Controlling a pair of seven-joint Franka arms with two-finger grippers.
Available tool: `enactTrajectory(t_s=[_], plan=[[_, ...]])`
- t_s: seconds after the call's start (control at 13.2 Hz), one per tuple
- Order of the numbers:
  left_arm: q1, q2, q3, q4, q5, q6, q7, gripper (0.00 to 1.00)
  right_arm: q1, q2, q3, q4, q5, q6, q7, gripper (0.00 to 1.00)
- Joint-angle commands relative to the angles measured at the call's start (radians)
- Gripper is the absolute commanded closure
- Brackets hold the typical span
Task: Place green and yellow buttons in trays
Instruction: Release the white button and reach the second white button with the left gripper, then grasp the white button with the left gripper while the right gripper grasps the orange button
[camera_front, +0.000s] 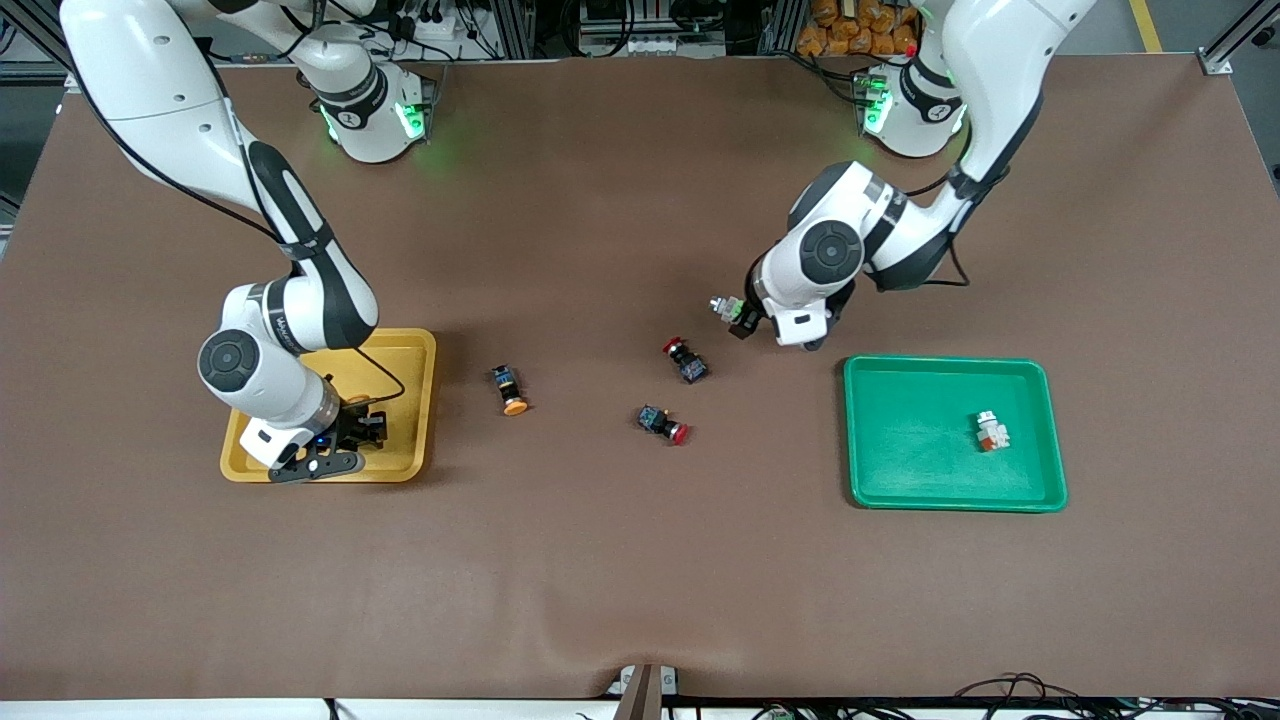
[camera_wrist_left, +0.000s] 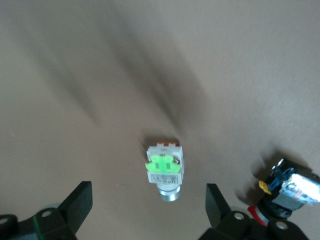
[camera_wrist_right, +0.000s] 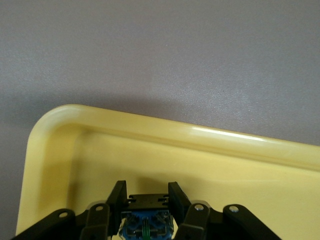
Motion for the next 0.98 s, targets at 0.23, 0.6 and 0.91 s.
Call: enactTrajectory(t_s=[0.23,0.6,0.91], plan=[[-0.026,0.078,0.010,-0.010,0.013,0.104,-0.039,0.00,-0.022,0.007,0.019,-0.003,-0.011,0.031,-0.038,0.20],[-0.026,0.129,0.012,-0.013,0.053,0.129,-0.039,0.00,-0.019,-0.019,0.023,-0.015,-0.010,-0.002,-0.035,0.19],[-0.027,0.138,0.023,-0.013,0.054,0.130,-0.039,0.61,-0.002,-0.107,0.031,0.006,-0.002,-0.174,-0.018,0.18]])
